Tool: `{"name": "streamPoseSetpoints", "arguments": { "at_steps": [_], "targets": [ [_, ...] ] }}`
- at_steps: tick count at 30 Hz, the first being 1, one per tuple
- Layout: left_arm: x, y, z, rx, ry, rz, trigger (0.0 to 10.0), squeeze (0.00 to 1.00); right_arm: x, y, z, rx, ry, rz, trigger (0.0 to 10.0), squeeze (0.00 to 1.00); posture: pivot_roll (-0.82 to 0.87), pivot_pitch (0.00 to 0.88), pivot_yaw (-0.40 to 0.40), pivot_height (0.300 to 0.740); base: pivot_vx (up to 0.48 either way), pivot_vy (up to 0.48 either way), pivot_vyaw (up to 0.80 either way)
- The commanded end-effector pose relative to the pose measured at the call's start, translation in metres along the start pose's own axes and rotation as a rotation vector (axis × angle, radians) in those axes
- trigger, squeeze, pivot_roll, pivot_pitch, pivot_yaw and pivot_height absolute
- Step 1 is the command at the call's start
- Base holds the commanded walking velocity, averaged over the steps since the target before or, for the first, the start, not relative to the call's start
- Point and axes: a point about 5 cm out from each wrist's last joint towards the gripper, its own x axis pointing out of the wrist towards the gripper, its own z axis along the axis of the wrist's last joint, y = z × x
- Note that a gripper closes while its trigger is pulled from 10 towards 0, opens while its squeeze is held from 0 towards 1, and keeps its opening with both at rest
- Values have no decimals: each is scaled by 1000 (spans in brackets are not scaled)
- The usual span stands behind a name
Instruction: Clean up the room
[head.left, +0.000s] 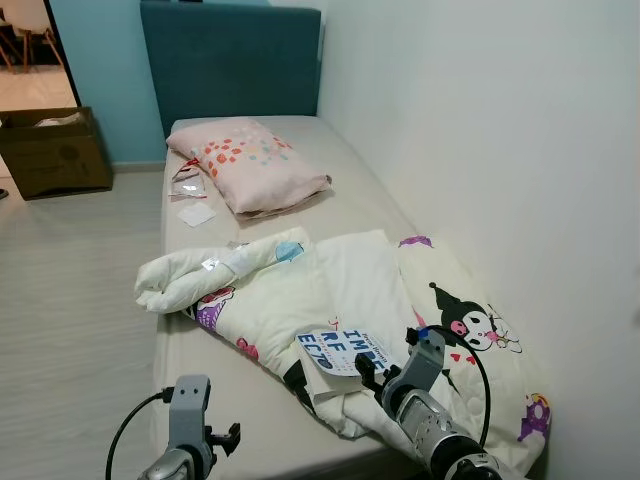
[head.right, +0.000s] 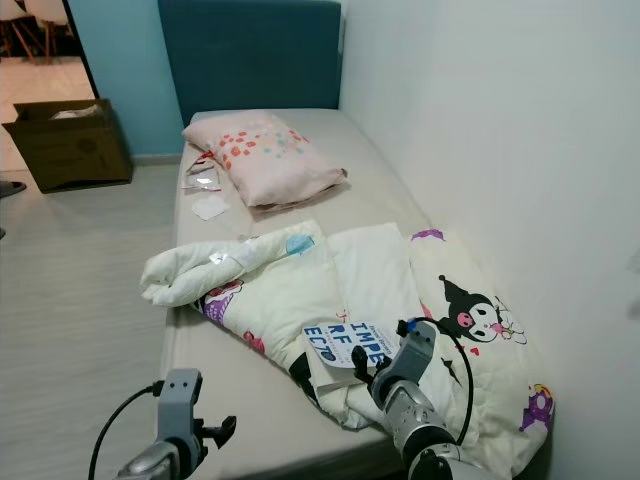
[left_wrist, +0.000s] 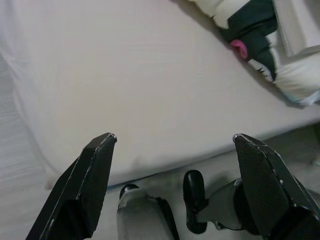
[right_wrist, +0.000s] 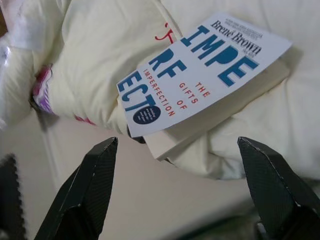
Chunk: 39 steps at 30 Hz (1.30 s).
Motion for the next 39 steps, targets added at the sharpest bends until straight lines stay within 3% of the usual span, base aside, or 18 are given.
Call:
{"name": "streamPoseSetpoints", "arguments": {
  "at_steps": [1, 10, 18, 21, 26, 31, 39],
  "targets": [
    [-2, 8, 5, 1, -37, 10, 10000, 0, 2, 2, 11, 48, -36, 4, 10000, 0, 19, 0, -75, 640, 0, 0, 0],
    [-3, 13, 12, 16, -78, -1, 10000, 0, 3, 5, 19, 74, -52, -9, 10000, 0, 33, 0, -71, 640, 0, 0, 0],
    [-9, 19, 18, 50, -147, -33, 10000, 0, 4, 4, 19, 5, -42, -95, 10000, 0, 87, 78, -53, 640, 0, 0, 0],
    [-14, 23, 21, 62, -186, -43, 10000, 0, 4, 8, 17, -32, -60, -38, 10000, 0, 108, 107, -51, 640, 0, 0, 0],
    [-17, 27, 31, 72, -237, -46, 10000, 0, 5, 14, 12, 26, -18, 14, 10000, 0, 122, 118, -48, 640, 0, 0, 0],
    [-17, 22, 48, 76, -308, -66, 10000, 0, 6, 23, 24, 92, -74, 66, 10000, 0, 132, 127, -46, 620, 0, 0, 0],
    [-19, 6, 61, 104, -362, -118, 10000, 0, 7, 22, 32, 98, -101, 62, 10000, 0, 126, 162, -50, 590, 0, 0, 0]
  ]
}}
